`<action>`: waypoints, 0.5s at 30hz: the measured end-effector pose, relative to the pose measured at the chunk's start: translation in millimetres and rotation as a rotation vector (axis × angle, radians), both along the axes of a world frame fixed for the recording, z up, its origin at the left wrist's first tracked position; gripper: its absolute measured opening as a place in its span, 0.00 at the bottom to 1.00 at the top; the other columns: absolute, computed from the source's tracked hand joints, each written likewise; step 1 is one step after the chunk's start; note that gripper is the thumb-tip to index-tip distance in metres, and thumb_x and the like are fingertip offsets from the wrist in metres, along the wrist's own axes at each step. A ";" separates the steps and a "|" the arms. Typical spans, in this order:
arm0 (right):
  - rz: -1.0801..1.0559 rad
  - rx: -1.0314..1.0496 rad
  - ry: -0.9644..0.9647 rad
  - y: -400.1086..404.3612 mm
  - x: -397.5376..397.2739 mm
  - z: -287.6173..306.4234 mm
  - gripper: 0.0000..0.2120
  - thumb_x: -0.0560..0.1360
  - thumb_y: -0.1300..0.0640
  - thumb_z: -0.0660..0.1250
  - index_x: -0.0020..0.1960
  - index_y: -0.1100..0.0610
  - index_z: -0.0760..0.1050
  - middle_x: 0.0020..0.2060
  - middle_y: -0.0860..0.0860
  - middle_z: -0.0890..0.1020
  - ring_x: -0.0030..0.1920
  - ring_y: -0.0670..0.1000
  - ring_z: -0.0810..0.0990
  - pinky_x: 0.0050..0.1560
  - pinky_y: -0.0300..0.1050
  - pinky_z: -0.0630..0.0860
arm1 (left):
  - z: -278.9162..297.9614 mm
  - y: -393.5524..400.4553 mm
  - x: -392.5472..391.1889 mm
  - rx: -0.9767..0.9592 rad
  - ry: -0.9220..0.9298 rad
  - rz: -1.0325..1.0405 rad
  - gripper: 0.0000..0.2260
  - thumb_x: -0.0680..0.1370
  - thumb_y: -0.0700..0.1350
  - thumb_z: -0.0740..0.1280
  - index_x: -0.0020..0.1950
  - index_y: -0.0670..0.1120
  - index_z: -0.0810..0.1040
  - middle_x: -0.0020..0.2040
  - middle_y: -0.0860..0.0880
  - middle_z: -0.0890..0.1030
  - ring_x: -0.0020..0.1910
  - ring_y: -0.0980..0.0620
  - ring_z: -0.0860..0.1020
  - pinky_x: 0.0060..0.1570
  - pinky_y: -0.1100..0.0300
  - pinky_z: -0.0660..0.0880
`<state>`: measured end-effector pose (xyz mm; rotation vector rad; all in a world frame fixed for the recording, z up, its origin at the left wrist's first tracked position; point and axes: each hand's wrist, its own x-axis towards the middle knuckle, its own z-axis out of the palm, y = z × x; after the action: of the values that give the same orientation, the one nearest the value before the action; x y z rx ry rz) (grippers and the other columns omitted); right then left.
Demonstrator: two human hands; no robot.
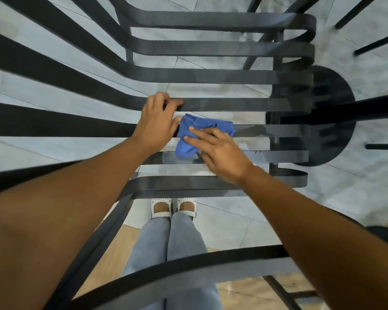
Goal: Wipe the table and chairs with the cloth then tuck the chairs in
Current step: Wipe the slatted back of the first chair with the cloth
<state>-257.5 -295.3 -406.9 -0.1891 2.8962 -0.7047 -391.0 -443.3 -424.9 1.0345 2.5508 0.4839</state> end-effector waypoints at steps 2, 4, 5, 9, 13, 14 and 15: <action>0.043 -0.039 -0.012 10.2 11.2 10.2 0.21 0.74 0.52 0.57 0.63 0.53 0.77 0.64 0.53 0.77 0.55 0.55 0.73 0.49 0.53 0.72 | -4.6 -0.3 3.6 -0.004 0.049 -0.040 0.20 0.74 0.41 0.67 0.65 0.41 0.73 0.57 0.36 0.72 0.55 0.36 0.70 0.54 0.44 0.68; 0.020 0.070 -0.038 9.7 8.8 7.1 0.23 0.75 0.46 0.56 0.64 0.53 0.76 0.64 0.52 0.77 0.55 0.53 0.69 0.49 0.54 0.70 | -9.8 4.4 -0.2 -0.032 0.069 -0.058 0.22 0.75 0.42 0.66 0.69 0.41 0.69 0.62 0.36 0.71 0.61 0.36 0.69 0.59 0.44 0.65; -0.038 0.154 -0.070 5.9 2.2 4.5 0.24 0.75 0.44 0.55 0.66 0.53 0.73 0.65 0.53 0.75 0.57 0.54 0.67 0.52 0.56 0.68 | -12.2 8.0 -3.2 -0.046 0.057 -0.047 0.23 0.76 0.43 0.65 0.70 0.41 0.67 0.63 0.36 0.70 0.62 0.36 0.67 0.62 0.44 0.62; -0.162 0.334 -0.358 -25.7 -20.4 -9.5 0.34 0.78 0.36 0.50 0.77 0.49 0.44 0.77 0.55 0.43 0.75 0.63 0.40 0.70 0.64 0.42 | -24.1 17.0 -11.0 -0.091 0.064 -0.060 0.24 0.79 0.51 0.54 0.71 0.39 0.65 0.60 0.37 0.73 0.59 0.38 0.70 0.59 0.51 0.55; -0.205 0.362 -0.410 -57.2 -21.8 -12.6 0.43 0.75 0.31 0.50 0.76 0.56 0.35 0.75 0.59 0.35 0.73 0.63 0.33 0.69 0.62 0.31 | -29.4 14.9 -11.8 -0.115 0.143 -0.061 0.24 0.78 0.54 0.50 0.65 0.40 0.71 0.52 0.38 0.75 0.50 0.38 0.72 0.52 0.51 0.57; -0.203 0.362 -0.401 -56.0 -19.9 -14.4 0.43 0.75 0.31 0.50 0.76 0.55 0.35 0.75 0.58 0.36 0.74 0.61 0.33 0.69 0.62 0.31 | -29.9 14.7 -11.6 -0.128 0.162 -0.063 0.23 0.78 0.53 0.50 0.64 0.40 0.72 0.51 0.38 0.75 0.49 0.37 0.72 0.52 0.51 0.57; -0.187 0.355 -0.382 -49.9 -17.6 -16.5 0.42 0.74 0.31 0.50 0.77 0.53 0.37 0.76 0.56 0.39 0.75 0.60 0.35 0.69 0.63 0.32 | -29.4 15.2 -11.8 -0.138 0.169 -0.067 0.23 0.78 0.53 0.51 0.64 0.40 0.72 0.51 0.38 0.75 0.49 0.37 0.72 0.51 0.50 0.57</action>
<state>-275.1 -345.2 -423.4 0.2362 2.6254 -0.2072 -402.7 -428.1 -454.3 1.1491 2.6411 0.2066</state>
